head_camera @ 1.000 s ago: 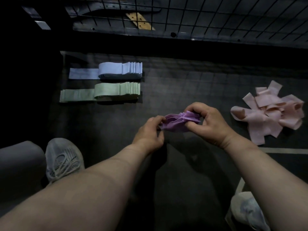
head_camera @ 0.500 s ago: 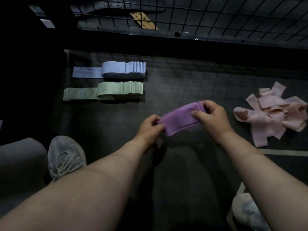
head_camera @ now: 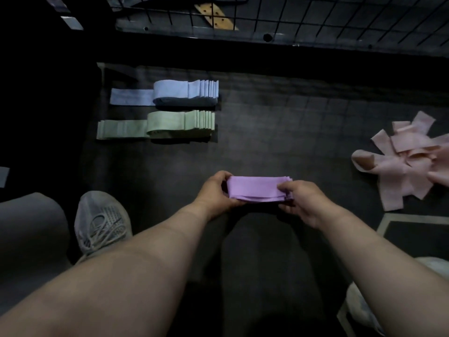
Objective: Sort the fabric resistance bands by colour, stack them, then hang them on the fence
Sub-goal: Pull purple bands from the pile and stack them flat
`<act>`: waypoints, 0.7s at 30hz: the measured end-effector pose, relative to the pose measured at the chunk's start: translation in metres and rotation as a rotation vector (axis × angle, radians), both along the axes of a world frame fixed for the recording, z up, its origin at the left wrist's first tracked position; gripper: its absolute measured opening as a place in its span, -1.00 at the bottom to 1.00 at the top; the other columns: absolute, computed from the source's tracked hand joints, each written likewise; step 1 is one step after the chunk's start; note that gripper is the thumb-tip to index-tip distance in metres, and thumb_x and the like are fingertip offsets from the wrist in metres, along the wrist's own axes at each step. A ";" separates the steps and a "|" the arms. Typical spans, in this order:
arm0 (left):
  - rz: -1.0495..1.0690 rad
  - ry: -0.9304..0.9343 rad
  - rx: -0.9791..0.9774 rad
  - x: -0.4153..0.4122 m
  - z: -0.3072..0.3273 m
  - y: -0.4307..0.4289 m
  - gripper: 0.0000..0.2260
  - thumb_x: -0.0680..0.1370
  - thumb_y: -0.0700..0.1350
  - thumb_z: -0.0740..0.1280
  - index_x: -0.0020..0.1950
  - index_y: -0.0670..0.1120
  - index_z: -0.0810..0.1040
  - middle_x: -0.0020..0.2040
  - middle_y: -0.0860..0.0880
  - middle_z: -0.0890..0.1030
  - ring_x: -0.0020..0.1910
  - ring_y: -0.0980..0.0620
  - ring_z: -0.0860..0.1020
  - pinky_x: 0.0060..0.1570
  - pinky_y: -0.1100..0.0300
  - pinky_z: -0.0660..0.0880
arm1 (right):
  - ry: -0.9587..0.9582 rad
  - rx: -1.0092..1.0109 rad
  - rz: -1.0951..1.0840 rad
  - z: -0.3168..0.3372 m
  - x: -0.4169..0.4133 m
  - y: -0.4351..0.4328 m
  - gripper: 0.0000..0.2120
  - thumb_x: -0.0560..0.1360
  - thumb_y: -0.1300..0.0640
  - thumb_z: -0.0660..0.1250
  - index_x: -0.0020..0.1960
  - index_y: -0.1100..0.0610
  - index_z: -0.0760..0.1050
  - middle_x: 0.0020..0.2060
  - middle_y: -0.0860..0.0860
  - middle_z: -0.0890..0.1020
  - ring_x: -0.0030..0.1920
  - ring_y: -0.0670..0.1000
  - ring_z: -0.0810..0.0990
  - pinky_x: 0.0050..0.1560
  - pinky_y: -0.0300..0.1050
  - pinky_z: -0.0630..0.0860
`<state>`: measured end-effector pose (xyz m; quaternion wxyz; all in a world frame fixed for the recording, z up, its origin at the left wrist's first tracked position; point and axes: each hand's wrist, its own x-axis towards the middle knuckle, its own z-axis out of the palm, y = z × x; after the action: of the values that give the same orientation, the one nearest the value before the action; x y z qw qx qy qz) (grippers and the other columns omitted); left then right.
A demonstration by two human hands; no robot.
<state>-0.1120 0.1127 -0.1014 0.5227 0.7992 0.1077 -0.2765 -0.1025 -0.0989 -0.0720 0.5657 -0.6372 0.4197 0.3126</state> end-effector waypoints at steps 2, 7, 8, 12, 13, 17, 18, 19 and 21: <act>-0.100 -0.049 0.150 -0.001 -0.005 0.002 -0.47 0.31 -0.12 0.62 0.20 -0.05 0.48 0.04 0.00 0.50 -0.06 0.06 0.54 0.02 0.29 0.50 | 0.015 -0.078 0.107 -0.005 -0.004 0.000 -0.90 0.57 0.20 0.32 0.05 0.22 0.53 -0.17 0.14 0.57 -0.30 0.04 0.54 -0.31 -0.11 0.54; -0.130 0.026 0.164 -0.003 -0.016 0.003 -0.16 0.21 -0.11 0.64 0.43 0.02 0.36 0.30 -0.06 0.38 0.22 -0.01 0.50 0.27 0.10 0.48 | -0.010 -0.234 0.322 -0.008 -0.011 0.000 -0.96 0.56 0.13 0.34 0.00 0.08 0.52 -0.14 0.12 0.65 -0.21 0.10 0.63 -0.10 0.03 0.61; -0.107 0.059 0.117 -0.003 -0.016 0.003 -0.06 0.17 -0.10 0.66 0.48 0.04 0.30 0.35 -0.06 0.35 0.27 0.00 0.48 0.30 0.08 0.48 | -0.011 -0.242 0.331 -0.008 -0.011 0.000 -0.96 0.56 0.12 0.34 -0.01 0.07 0.51 -0.13 0.12 0.65 -0.17 0.11 0.64 -0.09 0.04 0.61; -0.061 0.162 0.147 -0.002 -0.011 -0.005 -0.09 0.31 -0.03 0.62 0.52 -0.05 0.19 0.36 -0.06 0.27 0.29 0.01 0.41 0.38 0.12 0.37 | -0.030 -0.257 0.359 -0.009 -0.013 -0.003 -0.95 0.56 0.13 0.34 -0.01 0.10 0.51 -0.11 0.13 0.64 -0.17 0.11 0.62 -0.13 0.01 0.59; -0.034 0.155 0.198 -0.002 -0.012 -0.008 -0.22 0.36 -0.03 0.58 0.47 -0.08 0.25 0.35 -0.08 0.32 0.26 -0.02 0.46 0.35 0.13 0.39 | -0.035 -0.259 0.363 -0.009 -0.014 -0.003 -0.96 0.56 0.13 0.34 -0.02 0.09 0.50 -0.10 0.13 0.64 -0.16 0.10 0.62 -0.13 0.00 0.57; 0.166 0.226 0.279 -0.004 -0.015 -0.022 -0.60 0.40 -0.11 0.51 0.15 -0.05 0.42 0.19 -0.11 0.56 0.11 -0.08 0.58 0.21 0.05 0.52 | -0.041 -0.289 0.394 -0.009 -0.016 -0.004 -0.89 0.56 0.11 0.36 0.05 0.11 0.50 -0.05 0.08 0.62 -0.06 0.06 0.60 -0.07 -0.05 0.53; 0.209 0.243 0.268 -0.003 -0.014 -0.024 -0.66 0.39 -0.15 0.50 0.06 -0.03 0.44 0.13 -0.10 0.60 0.07 -0.08 0.60 0.18 0.05 0.55 | -0.039 -0.289 0.398 -0.009 -0.016 -0.004 -0.87 0.56 0.11 0.36 0.08 0.12 0.50 -0.05 0.08 0.61 -0.05 0.06 0.60 -0.07 -0.05 0.52; 0.253 0.256 0.246 -0.003 -0.012 -0.027 -0.73 0.38 -0.20 0.49 -0.03 -0.02 0.47 0.06 -0.09 0.62 0.04 -0.08 0.62 0.14 0.04 0.57 | -0.037 -0.285 0.403 -0.008 -0.016 -0.004 -0.86 0.56 0.12 0.36 0.09 0.12 0.50 -0.05 0.08 0.61 -0.07 0.05 0.59 -0.10 -0.06 0.51; 0.329 0.272 0.173 -0.001 -0.008 -0.028 -0.79 0.37 -0.30 0.44 -0.17 -0.02 0.51 -0.07 -0.06 0.65 -0.02 -0.08 0.64 0.07 0.03 0.61 | -0.033 -0.268 0.417 -0.006 -0.013 -0.002 -0.87 0.56 0.14 0.36 0.08 0.14 0.50 -0.07 0.10 0.62 -0.13 0.03 0.58 -0.18 -0.09 0.49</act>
<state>-0.1128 0.0845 -0.1096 0.4707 0.7681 0.3295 -0.2826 -0.1160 -0.1012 -0.0777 0.4061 -0.7844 0.3076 0.3537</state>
